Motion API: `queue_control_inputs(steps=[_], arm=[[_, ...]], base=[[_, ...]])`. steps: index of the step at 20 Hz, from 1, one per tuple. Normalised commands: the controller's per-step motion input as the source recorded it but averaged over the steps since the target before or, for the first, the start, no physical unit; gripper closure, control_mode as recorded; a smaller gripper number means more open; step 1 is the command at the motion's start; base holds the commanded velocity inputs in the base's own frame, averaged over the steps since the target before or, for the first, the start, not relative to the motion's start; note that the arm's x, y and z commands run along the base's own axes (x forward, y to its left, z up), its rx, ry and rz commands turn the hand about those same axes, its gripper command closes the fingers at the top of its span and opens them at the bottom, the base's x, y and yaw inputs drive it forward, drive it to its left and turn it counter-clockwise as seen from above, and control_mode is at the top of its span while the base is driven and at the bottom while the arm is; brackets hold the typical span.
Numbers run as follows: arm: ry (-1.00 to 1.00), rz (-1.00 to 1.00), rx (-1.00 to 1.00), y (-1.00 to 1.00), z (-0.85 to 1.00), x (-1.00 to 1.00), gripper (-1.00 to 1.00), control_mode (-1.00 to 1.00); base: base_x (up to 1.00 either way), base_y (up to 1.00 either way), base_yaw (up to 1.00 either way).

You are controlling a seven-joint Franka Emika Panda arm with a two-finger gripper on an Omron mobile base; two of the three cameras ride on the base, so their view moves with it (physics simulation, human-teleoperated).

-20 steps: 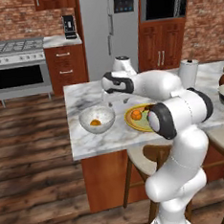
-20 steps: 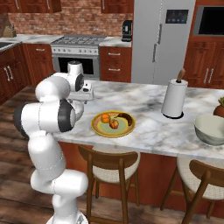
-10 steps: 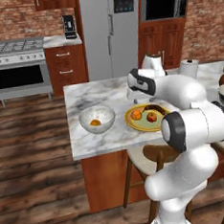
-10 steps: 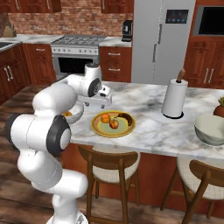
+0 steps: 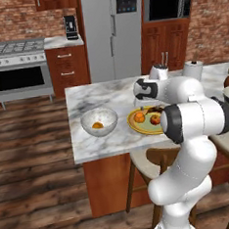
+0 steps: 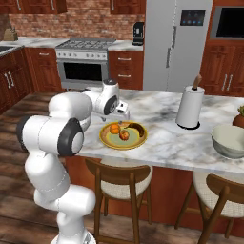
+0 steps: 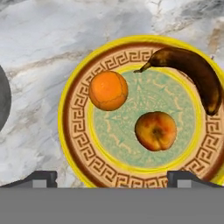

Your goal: Take the fruits from the plate on the dining counter and place two fruits in each bowl.

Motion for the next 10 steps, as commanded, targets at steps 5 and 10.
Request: queue_control_inputs(steps=[5, 10], arm=[[-0.02, 0.0, 0.0, 0.01, -0.3, 0.05, -1.0, -1.0], [0.02, 0.0, 0.0, 0.18, -0.37, 0.03, -1.0, -1.0]], base=[[0.0, 0.0, 0.0], [0.0, 0.0, 0.0]])
